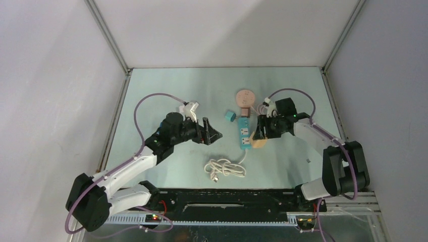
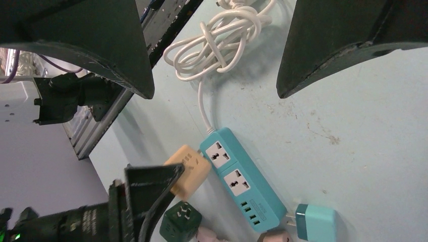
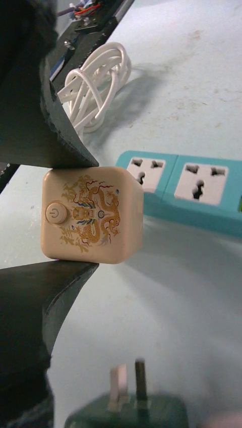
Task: Insert the plug
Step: Insert the plug into the socket.
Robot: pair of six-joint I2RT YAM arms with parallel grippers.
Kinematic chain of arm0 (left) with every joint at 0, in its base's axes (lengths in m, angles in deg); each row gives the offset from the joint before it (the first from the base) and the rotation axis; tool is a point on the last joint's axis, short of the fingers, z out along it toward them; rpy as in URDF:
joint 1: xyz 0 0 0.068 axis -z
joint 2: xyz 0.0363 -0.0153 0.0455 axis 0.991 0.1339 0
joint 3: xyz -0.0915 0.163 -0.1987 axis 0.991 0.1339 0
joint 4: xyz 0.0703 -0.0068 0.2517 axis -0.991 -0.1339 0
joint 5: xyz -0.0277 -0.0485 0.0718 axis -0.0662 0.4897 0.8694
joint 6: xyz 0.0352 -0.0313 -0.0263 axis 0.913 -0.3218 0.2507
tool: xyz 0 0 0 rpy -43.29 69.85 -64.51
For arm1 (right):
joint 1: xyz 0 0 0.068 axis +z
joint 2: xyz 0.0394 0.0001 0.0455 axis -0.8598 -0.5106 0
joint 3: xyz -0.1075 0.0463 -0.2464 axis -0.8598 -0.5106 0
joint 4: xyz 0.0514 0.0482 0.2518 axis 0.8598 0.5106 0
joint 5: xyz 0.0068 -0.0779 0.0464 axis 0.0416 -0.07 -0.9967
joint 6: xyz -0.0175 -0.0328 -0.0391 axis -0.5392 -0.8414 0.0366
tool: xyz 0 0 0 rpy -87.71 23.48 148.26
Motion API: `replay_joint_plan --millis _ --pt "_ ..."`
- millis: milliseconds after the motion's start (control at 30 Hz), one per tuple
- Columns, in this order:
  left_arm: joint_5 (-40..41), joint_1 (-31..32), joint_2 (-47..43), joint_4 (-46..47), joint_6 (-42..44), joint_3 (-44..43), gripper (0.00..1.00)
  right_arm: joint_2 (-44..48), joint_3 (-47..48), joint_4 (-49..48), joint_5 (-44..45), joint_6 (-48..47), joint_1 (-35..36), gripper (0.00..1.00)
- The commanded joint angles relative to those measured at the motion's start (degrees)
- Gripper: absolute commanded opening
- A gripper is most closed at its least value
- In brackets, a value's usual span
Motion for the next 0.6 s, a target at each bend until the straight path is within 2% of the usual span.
replay_joint_plan --millis 0,167,267,433,567 --pt "1.21 -1.05 -3.36 -0.52 0.79 0.94 0.94 -2.27 2.36 -3.81 -0.8 2.72 5.2 0.0" --pt "2.06 -1.19 -4.38 -2.35 2.64 0.72 0.94 -1.63 2.59 -5.39 -4.39 4.56 10.23 0.0" --pt "2.13 -1.16 -4.28 -3.07 3.68 0.67 0.94 0.89 2.62 -4.62 -4.78 3.83 10.44 0.0" --pt "1.65 -1.17 -4.83 -3.13 4.58 0.76 0.94 6.77 3.75 -0.96 -6.75 -2.53 8.72 0.0" --pt "1.43 -1.22 -6.51 -3.05 5.85 1.11 0.95 11.33 5.67 1.69 -11.79 -9.24 7.2 0.0"
